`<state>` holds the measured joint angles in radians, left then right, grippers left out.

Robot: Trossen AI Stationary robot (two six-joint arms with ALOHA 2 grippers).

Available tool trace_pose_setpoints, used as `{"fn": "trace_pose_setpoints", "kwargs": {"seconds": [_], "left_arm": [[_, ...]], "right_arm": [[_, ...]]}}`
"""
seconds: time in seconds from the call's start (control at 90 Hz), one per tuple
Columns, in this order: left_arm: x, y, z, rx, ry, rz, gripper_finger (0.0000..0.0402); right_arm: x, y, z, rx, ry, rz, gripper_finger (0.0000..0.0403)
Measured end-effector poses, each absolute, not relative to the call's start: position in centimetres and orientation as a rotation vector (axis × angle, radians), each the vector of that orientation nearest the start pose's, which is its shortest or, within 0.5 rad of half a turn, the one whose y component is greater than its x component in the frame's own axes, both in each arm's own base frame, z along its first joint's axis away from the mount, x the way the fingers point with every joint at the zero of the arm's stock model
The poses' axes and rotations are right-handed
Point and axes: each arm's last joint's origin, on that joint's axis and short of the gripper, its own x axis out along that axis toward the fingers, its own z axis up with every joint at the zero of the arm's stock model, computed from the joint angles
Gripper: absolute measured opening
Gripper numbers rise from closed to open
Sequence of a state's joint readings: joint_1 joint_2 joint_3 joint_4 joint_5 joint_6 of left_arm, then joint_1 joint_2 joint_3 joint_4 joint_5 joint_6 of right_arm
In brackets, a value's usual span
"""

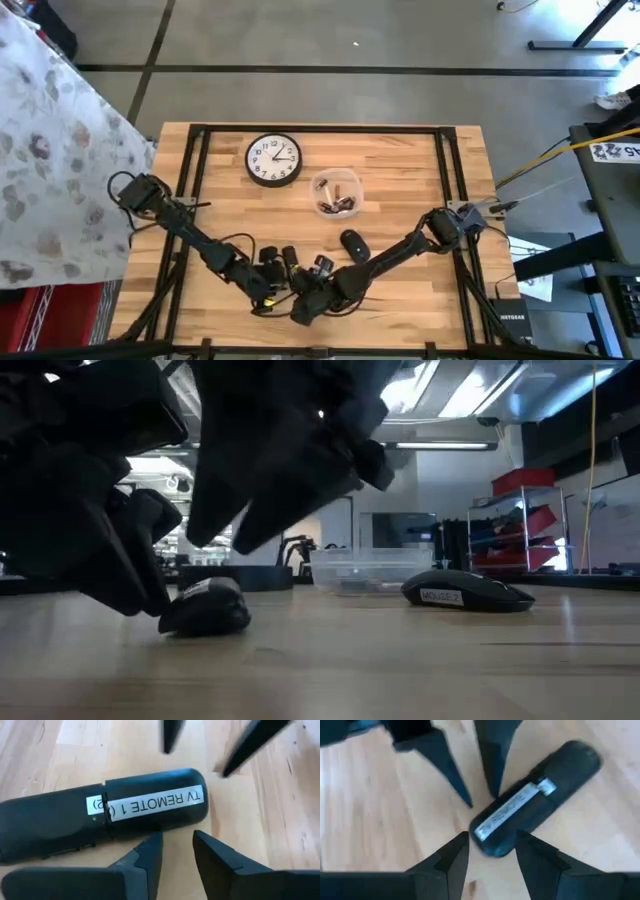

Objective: Insert battery
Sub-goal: Close the remote control battery cover

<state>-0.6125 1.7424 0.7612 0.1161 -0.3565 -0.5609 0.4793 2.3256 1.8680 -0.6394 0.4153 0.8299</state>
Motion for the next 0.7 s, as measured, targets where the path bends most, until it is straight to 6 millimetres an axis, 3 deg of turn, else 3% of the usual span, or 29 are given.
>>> {"fn": "trace_pose_setpoints", "kwargs": {"seconds": [0.2,0.7], "left_arm": [[26.2,-17.2,12.3,-0.106,0.786,-0.012,0.0095],[26.0,-16.9,14.2,-0.081,0.722,0.005,0.0095]], "right_arm": [[45.1,20.1,14.8,0.29,0.913,-0.34,0.0147],[44.9,19.9,14.0,0.309,0.962,-0.338,0.0147]]}}
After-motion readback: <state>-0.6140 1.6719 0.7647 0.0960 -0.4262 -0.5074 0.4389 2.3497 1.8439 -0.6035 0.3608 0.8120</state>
